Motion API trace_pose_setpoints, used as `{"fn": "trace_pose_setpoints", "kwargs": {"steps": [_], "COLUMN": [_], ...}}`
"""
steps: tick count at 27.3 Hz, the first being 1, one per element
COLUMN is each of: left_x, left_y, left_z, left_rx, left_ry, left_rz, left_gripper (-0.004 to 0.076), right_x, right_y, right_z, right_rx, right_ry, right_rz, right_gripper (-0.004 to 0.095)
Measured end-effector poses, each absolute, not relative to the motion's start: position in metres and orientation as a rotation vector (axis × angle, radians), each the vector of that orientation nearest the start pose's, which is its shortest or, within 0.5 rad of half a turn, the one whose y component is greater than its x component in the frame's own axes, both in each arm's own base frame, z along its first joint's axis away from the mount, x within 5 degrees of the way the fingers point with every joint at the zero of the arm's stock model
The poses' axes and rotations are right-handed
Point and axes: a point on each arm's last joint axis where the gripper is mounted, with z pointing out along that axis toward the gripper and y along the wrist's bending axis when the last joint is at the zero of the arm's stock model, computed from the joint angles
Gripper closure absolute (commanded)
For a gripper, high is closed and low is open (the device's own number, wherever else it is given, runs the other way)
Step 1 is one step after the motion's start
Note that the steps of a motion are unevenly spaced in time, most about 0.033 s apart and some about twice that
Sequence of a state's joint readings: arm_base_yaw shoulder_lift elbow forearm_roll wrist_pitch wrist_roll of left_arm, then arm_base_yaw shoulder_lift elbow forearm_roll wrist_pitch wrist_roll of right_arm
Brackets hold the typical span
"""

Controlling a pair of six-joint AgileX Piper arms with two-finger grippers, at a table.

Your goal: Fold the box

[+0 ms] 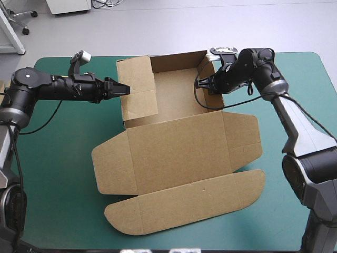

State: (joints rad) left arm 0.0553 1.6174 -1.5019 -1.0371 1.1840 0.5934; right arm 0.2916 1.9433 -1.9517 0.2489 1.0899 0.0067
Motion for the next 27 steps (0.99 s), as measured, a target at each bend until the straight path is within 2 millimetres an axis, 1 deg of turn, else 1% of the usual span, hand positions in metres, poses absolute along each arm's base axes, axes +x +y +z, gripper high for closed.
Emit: {"fn": "trace_pose_setpoints", "kwargs": {"steps": [3, 9, 13, 20, 25, 27], "left_x": [0.341, 0.341, 0.345, 0.352, 0.357, 0.357], "left_y": [-0.051, -0.047, -0.048, -0.063, -0.073, -0.080], "left_z": [0.370, 0.366, 0.365, 0.362, 0.362, 0.360], "left_rx": [0.327, 0.300, 0.266, 0.260, 0.223, 0.215], "left_ry": [2.300, 2.349, 2.347, 2.333, 2.306, 2.315], "left_rz": [-1.024, -0.961, -0.912, -0.736, -0.627, -0.546], "left_gripper": [0.0272, 0.0272, 0.0273, 0.0273, 0.0277, 0.0309], "right_x": [0.410, 0.409, 0.407, 0.407, 0.408, 0.408], "right_y": [0.152, 0.160, 0.165, 0.170, 0.173, 0.174], "right_z": [0.344, 0.345, 0.346, 0.346, 0.345, 0.345], "right_rx": [-0.315, -0.320, -0.326, -0.302, -0.291, -0.284], "right_ry": [2.544, 2.526, 2.522, 2.505, 2.501, 2.503], "right_rz": [0.446, 0.466, 0.477, 0.459, 0.459, 0.460], "right_gripper": [0.0926, 0.0926, 0.0925, 0.0925, 0.0925, 0.0925]}}
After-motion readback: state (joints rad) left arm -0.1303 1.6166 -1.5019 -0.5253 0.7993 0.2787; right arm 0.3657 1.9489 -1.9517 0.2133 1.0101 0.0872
